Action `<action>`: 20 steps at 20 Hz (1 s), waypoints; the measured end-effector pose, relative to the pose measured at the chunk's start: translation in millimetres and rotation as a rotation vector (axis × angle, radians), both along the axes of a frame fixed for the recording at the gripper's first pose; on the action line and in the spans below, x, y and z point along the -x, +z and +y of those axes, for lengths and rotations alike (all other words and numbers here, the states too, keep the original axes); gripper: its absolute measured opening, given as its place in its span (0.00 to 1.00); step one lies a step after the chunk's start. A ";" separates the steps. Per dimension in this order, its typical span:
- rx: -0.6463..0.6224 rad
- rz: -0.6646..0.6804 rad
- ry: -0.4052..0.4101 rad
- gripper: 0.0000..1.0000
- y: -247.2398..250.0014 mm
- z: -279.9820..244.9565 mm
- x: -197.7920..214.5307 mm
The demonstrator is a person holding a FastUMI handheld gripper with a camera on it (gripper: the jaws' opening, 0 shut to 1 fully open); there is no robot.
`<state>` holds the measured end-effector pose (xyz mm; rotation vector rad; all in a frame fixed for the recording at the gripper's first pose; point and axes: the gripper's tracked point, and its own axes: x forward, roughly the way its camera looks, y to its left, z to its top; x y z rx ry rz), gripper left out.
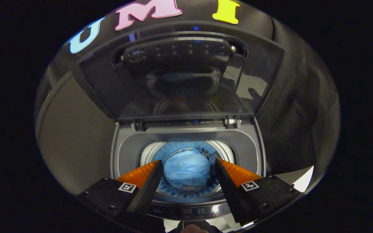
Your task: Put the clothes into the washing machine and then close the washing machine lid.
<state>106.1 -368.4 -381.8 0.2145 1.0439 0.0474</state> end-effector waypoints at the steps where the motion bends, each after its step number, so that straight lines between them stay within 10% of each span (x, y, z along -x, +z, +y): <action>1: -0.005 -0.032 -0.001 1.00 10.6 0.3 -6.3; 15: -0.018 -0.642 -0.060 1.00 205.0 -25.6 -126.8; 20: 0.074 -0.650 -0.026 0.99 197.0 -27.5 -177.0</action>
